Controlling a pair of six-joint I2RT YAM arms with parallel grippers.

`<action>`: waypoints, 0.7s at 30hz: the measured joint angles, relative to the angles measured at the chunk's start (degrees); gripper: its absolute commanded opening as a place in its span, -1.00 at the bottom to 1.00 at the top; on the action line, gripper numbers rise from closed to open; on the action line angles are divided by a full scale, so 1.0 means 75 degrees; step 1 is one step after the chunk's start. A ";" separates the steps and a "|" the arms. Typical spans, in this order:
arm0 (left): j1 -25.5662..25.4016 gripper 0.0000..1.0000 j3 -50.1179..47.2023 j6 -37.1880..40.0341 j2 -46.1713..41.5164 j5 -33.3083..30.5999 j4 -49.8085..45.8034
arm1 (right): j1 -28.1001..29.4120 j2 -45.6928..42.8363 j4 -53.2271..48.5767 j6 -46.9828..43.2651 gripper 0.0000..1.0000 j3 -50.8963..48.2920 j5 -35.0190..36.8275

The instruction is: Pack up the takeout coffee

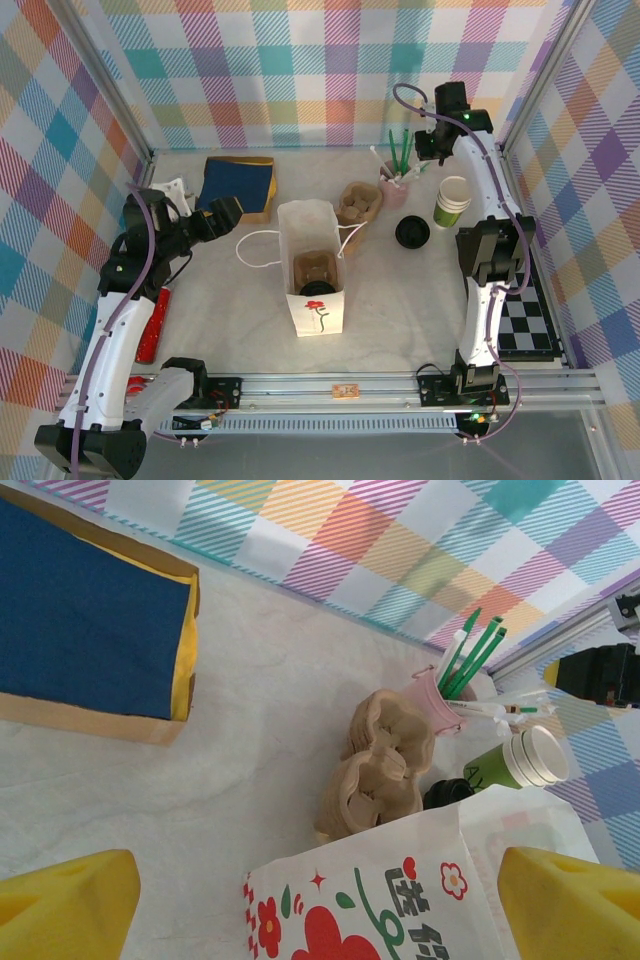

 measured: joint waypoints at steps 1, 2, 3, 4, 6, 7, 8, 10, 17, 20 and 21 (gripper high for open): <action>0.0000 0.84 0.0000 0.0000 0.0000 -0.0015 -0.0012 | 0.0000 0.0009 -0.0041 0.0038 -0.39 0.0076 0.0015; 0.0000 0.84 0.0000 0.0000 0.0000 -0.0015 -0.0020 | 0.0000 0.0012 -0.0099 0.0061 -0.30 0.0204 0.0038; 0.0000 0.84 0.0000 0.0000 0.0000 -0.0017 -0.0035 | 0.0000 0.0012 -0.0125 0.0079 -0.25 0.0309 0.0038; 0.0000 0.84 0.0000 0.0000 0.0000 -0.0017 -0.0047 | 0.0000 0.0012 -0.0125 0.0102 -0.20 0.0396 0.0041; 0.0000 0.84 0.0000 0.0000 0.0000 -0.0017 -0.0090 | 0.0000 0.0000 -0.0117 0.0131 -0.14 0.0490 0.0041; 0.0000 0.84 0.0000 0.0000 0.0000 -0.0017 -0.0114 | 0.0000 -0.0003 -0.0122 0.0146 -0.13 0.0490 0.0038; 0.0000 0.84 0.0000 0.0000 0.0000 -0.0017 -0.0143 | 0.0000 -0.0003 -0.0128 0.0143 -0.12 0.0487 0.0041; 0.0000 0.84 0.0000 0.0000 0.0000 -0.0017 -0.0157 | 0.0000 -0.0003 -0.0143 0.0169 -0.10 0.0478 0.0044; 0.0000 0.84 0.0000 0.0000 -0.0003 -0.0017 -0.0157 | -0.0003 -0.0044 -0.0207 0.0361 -0.08 0.0219 0.0041; 0.0000 0.84 0.0000 0.0003 -0.0023 -0.0017 -0.0157 | -0.0003 -0.0044 -0.0306 0.0376 -0.11 0.0076 0.0038; 0.0000 0.85 0.0000 0.0003 -0.0038 -0.0020 -0.0157 | -0.0003 -0.0044 -0.0344 0.0393 -0.13 0.0052 0.0038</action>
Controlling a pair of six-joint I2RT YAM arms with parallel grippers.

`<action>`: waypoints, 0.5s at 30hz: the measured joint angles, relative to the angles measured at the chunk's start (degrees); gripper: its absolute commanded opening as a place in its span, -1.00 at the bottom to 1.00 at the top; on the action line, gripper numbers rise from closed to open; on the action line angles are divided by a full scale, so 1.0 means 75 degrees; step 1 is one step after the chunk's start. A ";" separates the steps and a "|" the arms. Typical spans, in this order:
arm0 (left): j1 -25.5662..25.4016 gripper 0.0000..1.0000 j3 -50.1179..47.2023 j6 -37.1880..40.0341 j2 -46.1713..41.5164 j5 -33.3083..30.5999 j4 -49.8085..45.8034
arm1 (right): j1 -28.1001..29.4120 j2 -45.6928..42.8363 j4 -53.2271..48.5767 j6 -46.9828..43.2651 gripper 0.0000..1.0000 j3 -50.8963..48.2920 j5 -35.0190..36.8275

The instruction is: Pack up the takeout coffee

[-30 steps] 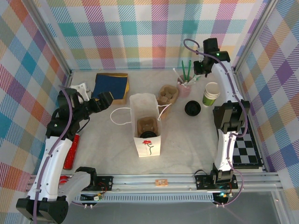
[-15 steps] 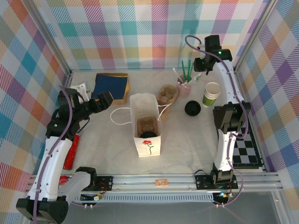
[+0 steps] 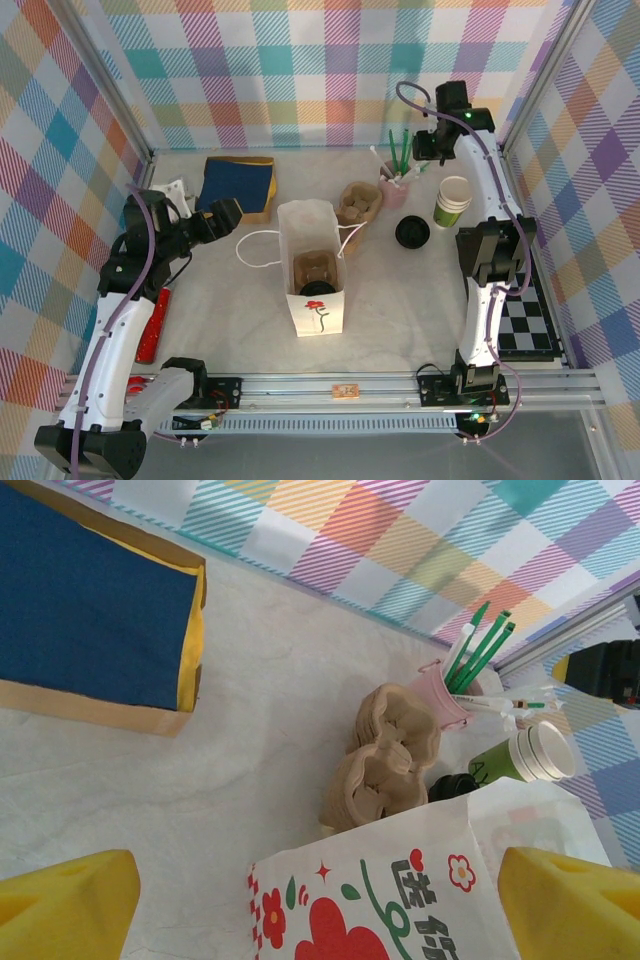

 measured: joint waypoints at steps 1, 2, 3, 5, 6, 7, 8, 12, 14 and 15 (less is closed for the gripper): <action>0.0000 0.85 0.0000 0.0000 -0.0012 0.0003 0.0000 | 0.0000 -0.0003 -0.0015 0.0006 -0.17 -0.0006 0.0003; 0.0000 0.84 0.0000 0.0000 -0.0020 0.0003 0.0000 | 0.0000 0.0000 -0.0012 0.0009 -0.20 -0.0006 0.0000; 0.0000 0.85 0.0000 0.0000 -0.0029 0.0000 0.0000 | 0.0000 0.0000 -0.0012 0.0023 -0.23 -0.0006 0.0000; 0.0000 0.85 0.0000 0.0000 -0.0032 0.0003 0.0003 | 0.0000 0.0000 -0.0015 0.0061 -0.29 -0.0015 0.0000; 0.0000 0.85 0.0000 0.0000 -0.0032 0.0003 0.0000 | 0.0000 0.0000 -0.0012 0.0067 -0.30 -0.0017 -0.0003; 0.0000 0.85 0.0000 0.0000 -0.0032 0.0003 0.0000 | 0.0000 0.0000 -0.0009 0.0087 -0.31 -0.0026 -0.0003; 0.0000 0.84 0.0000 0.0000 -0.0032 0.0003 0.0000 | 0.0000 -0.0003 -0.0009 0.0099 -0.31 -0.0041 -0.0006; 0.0000 0.85 0.0000 0.0000 -0.0032 0.0003 0.0000 | 0.0000 0.0000 -0.0009 0.0119 -0.31 -0.0187 -0.0006; 0.0000 0.85 0.0000 0.0000 -0.0032 0.0003 0.0000 | 0.0000 0.0000 -0.0009 0.0119 -0.32 -0.0262 -0.0006; 0.0000 0.85 0.0000 0.0000 -0.0032 0.0003 0.0000 | 0.0000 0.0000 -0.0015 0.0119 -0.35 -0.0280 -0.0006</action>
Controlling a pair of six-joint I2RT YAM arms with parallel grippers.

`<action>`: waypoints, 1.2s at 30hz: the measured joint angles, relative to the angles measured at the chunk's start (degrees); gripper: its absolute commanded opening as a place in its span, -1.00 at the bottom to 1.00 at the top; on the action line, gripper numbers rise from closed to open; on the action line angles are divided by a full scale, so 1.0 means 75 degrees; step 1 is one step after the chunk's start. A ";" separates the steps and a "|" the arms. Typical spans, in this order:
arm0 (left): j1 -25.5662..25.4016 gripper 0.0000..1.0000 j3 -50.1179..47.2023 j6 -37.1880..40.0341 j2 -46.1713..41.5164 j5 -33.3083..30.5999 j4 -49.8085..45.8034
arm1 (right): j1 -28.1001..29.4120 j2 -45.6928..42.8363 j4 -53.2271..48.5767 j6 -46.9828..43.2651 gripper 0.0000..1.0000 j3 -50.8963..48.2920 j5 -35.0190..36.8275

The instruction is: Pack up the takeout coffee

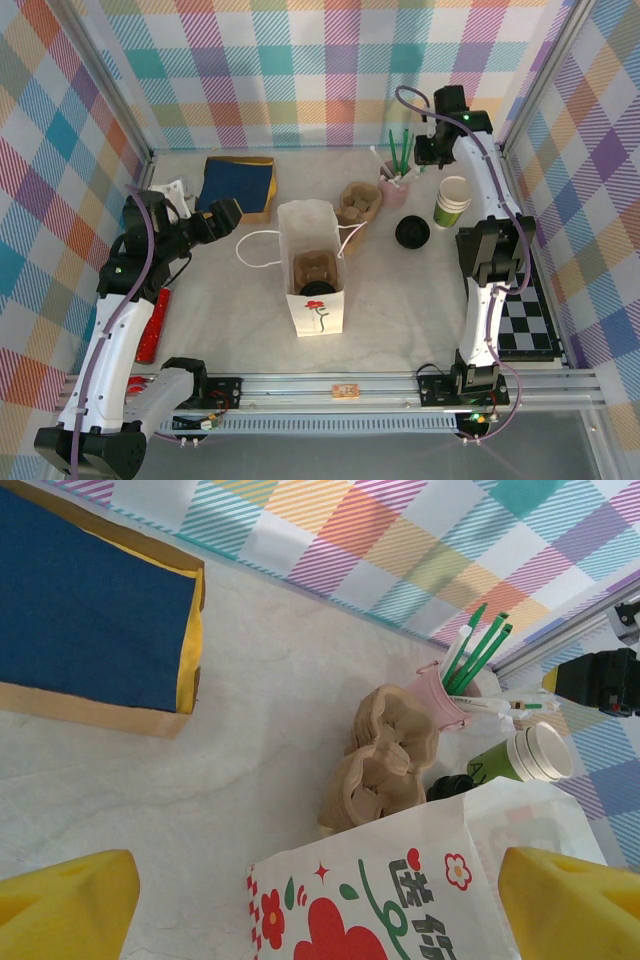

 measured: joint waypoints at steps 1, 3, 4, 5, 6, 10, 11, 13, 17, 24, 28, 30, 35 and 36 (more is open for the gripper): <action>0.0000 0.85 0.0000 0.0000 0.0000 0.0000 0.0000 | 0.0000 0.0000 0.0003 -0.0003 -0.41 -0.0006 0.0000; 0.0000 0.84 0.0000 0.0000 0.0000 0.0000 0.0000 | 0.0000 0.0000 0.0006 -0.0009 -0.54 -0.0006 -0.0006; 0.0000 0.85 0.0000 0.0000 0.0000 0.0000 0.0000 | 0.0000 -0.0003 0.0006 0.0000 -0.60 -0.0006 -0.0020; 0.0000 0.85 0.0000 0.0000 0.0000 -0.0003 0.0000 | 0.0000 0.0000 0.0006 -0.0003 -0.67 -0.0006 -0.0026; 0.0000 0.85 0.0000 0.0000 0.0000 -0.0003 0.0000 | 0.0000 0.0000 0.0006 0.0015 -0.72 -0.0006 -0.0032; 0.0000 0.85 0.0000 0.0000 -0.0020 -0.0003 -0.0003 | 0.0000 -0.0003 0.0006 0.0044 -0.85 -0.0006 -0.0087; 0.0000 0.85 0.0000 0.0000 -0.0029 -0.0006 -0.0003 | 0.0000 0.0000 0.0006 0.0052 -0.86 -0.0006 -0.0090; 0.0000 0.85 0.0000 0.0000 -0.0044 -0.0006 -0.0003 | 0.0000 -0.0003 0.0006 0.0055 -0.87 -0.0006 -0.0090; 0.0000 0.85 0.0000 0.0006 -0.0087 -0.0035 -0.0009 | 0.0000 -0.0026 0.0006 0.0055 -0.89 -0.0009 -0.0085; 0.0000 0.85 0.0000 0.0029 -0.0157 -0.0099 -0.0064 | 0.0044 -0.0533 -0.0108 0.0052 -0.90 0.0017 0.0009; 0.0000 0.85 0.0000 0.0047 -0.0216 -0.0140 -0.0090 | 0.0146 -0.0988 -0.0201 0.0029 -0.90 0.0073 0.0149; 0.0000 0.84 0.0000 0.0055 -0.0245 -0.0143 -0.0143 | 0.0219 -0.1227 -0.0280 0.0020 -0.91 0.0108 0.0210; 0.0000 0.85 0.0000 0.0055 -0.0332 -0.0149 -0.0201 | 0.0399 -0.1740 -0.0478 -0.0006 -0.93 0.0128 0.0481; 0.0000 0.84 0.0000 0.0055 -0.0361 -0.0154 -0.0201 | 0.0437 -0.1845 -0.0513 -0.0006 -0.93 0.0128 0.0568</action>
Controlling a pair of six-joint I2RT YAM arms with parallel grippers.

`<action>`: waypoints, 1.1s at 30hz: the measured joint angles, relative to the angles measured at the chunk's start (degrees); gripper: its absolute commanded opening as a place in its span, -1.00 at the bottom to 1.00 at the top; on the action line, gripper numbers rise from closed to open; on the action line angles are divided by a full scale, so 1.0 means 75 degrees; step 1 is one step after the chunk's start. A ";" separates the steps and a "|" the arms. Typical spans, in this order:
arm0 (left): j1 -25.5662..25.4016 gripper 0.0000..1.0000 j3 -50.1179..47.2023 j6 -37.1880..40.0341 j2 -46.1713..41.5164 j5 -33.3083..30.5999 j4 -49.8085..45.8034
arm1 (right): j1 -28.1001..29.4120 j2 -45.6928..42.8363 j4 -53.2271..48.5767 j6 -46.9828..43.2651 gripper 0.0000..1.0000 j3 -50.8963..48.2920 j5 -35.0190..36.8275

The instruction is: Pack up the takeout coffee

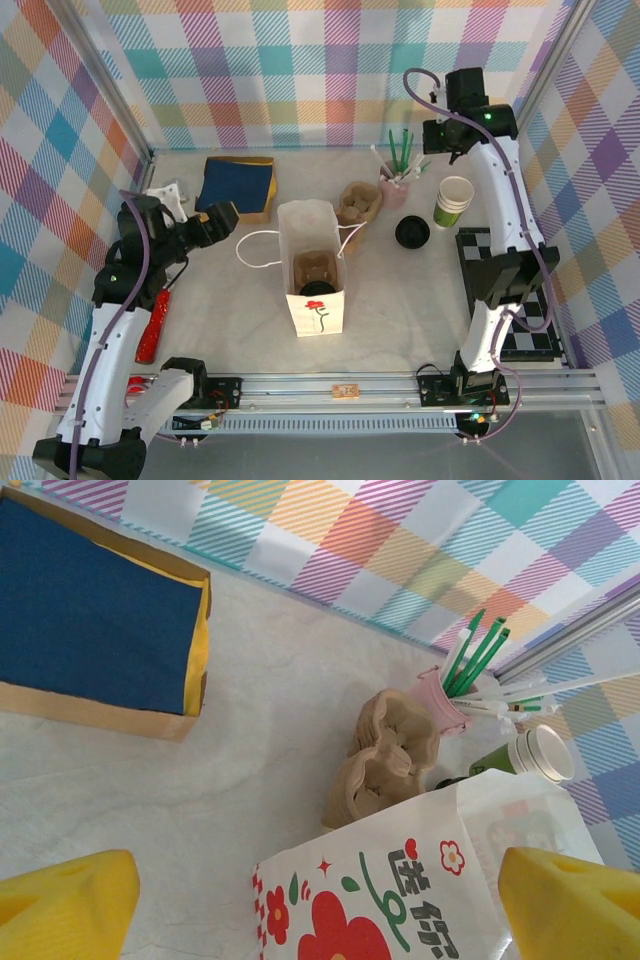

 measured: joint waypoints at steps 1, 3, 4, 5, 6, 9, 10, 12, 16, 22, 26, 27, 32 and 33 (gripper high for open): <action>0.0000 0.85 0.0000 0.0000 -0.0023 -0.0017 -0.0003 | 0.0032 -0.0082 -0.0029 -0.0003 -0.93 0.0000 0.0055; 0.0000 0.85 0.0000 0.0000 -0.0085 -0.0038 -0.0006 | 0.0111 -0.0300 -0.0122 -0.0017 -0.94 0.0000 0.0216; 0.0000 0.84 0.0000 0.0000 -0.0114 -0.0047 -0.0006 | 0.0152 -0.0402 -0.0152 -0.0029 -0.94 0.0000 0.0289; 0.0000 0.85 0.0000 0.0000 -0.0146 -0.0047 -0.0009 | 0.0192 -0.0507 -0.0172 -0.0038 -0.95 0.0000 0.0361; 0.0000 0.85 0.0000 0.0000 -0.0178 -0.0047 -0.0012 | 0.0239 -0.0641 -0.0195 -0.0058 -0.95 0.0000 0.0440; 0.0000 0.85 0.0000 -0.0003 -0.0262 -0.0050 -0.0017 | 0.0399 -0.0997 -0.0280 -0.0117 -0.95 0.0000 0.0673; 0.0000 0.85 0.0000 -0.0003 -0.0291 -0.0050 -0.0017 | 0.0469 -0.1137 -0.0309 -0.0143 -0.95 0.0000 0.0752; 0.0000 0.85 0.0000 -0.0003 -0.0341 -0.0050 -0.0017 | 0.0589 -0.1411 -0.0358 -0.0178 -0.96 0.0000 0.0851; 0.0000 0.85 0.0000 -0.0006 -0.0446 -0.0047 -0.0017 | 0.0822 -0.1955 -0.0475 -0.0198 -0.96 0.0000 0.1017; 0.0000 0.85 0.0000 -0.0006 -0.0557 -0.0044 -0.0026 | 0.1291 -0.2675 -0.0627 -0.0201 -0.97 0.0000 0.1183; 0.0000 0.85 0.0000 -0.0006 -0.0659 -0.0044 -0.0035 | 0.1740 -0.3127 -0.0708 -0.0227 -1.00 0.0000 0.1218; 0.0000 0.85 0.0000 -0.0006 -0.0682 -0.0044 -0.0044 | 0.1827 -0.3217 -0.0714 -0.0227 -1.00 0.0000 0.1215; 0.0000 0.85 0.0000 -0.0009 -0.0769 -0.0044 -0.0189 | 0.2130 -0.3821 -0.0746 -0.0201 -1.00 -0.0009 0.0924; 0.0000 0.85 0.0000 -0.0009 -0.0775 -0.0044 -0.0210 | 0.2130 -0.3920 -0.0740 -0.0192 -1.00 -0.0020 0.0784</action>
